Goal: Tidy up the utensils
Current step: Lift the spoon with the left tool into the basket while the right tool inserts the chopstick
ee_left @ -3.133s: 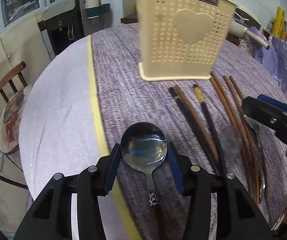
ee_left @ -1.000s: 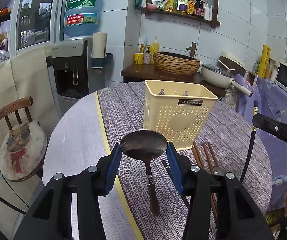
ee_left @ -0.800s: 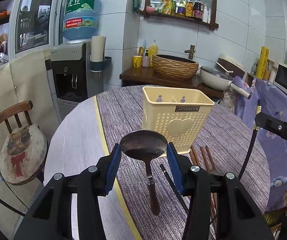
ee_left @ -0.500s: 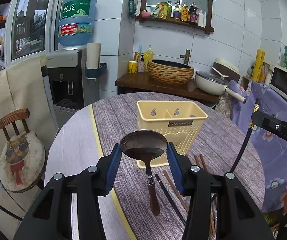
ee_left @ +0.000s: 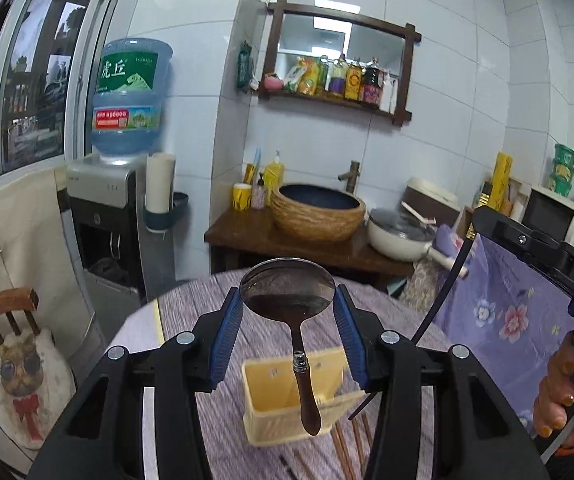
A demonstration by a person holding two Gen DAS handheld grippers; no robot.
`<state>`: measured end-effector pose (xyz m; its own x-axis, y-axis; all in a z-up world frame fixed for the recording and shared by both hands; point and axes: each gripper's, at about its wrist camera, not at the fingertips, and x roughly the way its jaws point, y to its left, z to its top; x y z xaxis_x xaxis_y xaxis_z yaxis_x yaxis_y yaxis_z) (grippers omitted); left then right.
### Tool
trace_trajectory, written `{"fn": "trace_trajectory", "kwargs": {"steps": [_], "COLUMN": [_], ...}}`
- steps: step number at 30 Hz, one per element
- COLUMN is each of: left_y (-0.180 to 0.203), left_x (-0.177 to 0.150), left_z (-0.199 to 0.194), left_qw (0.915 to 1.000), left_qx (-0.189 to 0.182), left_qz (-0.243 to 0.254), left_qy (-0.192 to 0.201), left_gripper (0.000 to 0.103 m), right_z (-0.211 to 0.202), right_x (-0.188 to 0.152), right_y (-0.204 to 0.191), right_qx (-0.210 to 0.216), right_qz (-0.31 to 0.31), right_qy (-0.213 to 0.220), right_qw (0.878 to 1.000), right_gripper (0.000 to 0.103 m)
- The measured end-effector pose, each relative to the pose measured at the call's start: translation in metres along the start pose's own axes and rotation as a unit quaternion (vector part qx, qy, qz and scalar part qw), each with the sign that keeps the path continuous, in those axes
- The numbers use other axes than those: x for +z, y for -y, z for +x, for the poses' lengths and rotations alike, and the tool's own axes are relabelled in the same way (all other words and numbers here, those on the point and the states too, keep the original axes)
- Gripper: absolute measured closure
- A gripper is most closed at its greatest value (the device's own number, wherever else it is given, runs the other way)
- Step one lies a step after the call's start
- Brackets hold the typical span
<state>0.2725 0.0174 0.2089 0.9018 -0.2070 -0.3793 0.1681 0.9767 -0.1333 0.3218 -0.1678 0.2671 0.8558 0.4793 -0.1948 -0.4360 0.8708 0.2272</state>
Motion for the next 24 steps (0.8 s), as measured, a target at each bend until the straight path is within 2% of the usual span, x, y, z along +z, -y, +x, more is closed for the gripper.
{"fn": "trace_trajectory", "kwargs": {"steps": [4,11,16,19,24], "left_y": [0.005,-0.010,-0.018,-0.019,-0.018], "left_x": [0.002,-0.034,-0.060,-0.070,-0.081], "left_z": [0.025,0.069,0.086,0.091,0.095], "left_qw": [0.9994,0.9982,0.9969,0.9962,0.9956], "left_qx": [0.031,0.057,0.055,0.064,0.062], "left_qz": [0.008,-0.007,-0.020,-0.016,-0.014], "left_qy": [0.011,-0.020,-0.051,-0.057,-0.069], "left_gripper": [0.056,0.056,0.056,0.056,0.056], "right_z": [0.023,0.061,0.081,0.086,0.085], "right_x": [0.001,-0.046,-0.079,-0.092,-0.095], "right_y": [0.007,0.022,0.027,0.031,0.035], "right_qx": [-0.029,-0.053,-0.060,-0.060,-0.068], "right_qz": [-0.005,-0.010,-0.012,-0.006,-0.004], "right_qy": [0.007,-0.034,-0.067,-0.080,-0.073], "right_qw": [1.000,0.998,0.996,0.995,0.995], "right_gripper": [0.095,0.095,0.095,0.095,0.095]}}
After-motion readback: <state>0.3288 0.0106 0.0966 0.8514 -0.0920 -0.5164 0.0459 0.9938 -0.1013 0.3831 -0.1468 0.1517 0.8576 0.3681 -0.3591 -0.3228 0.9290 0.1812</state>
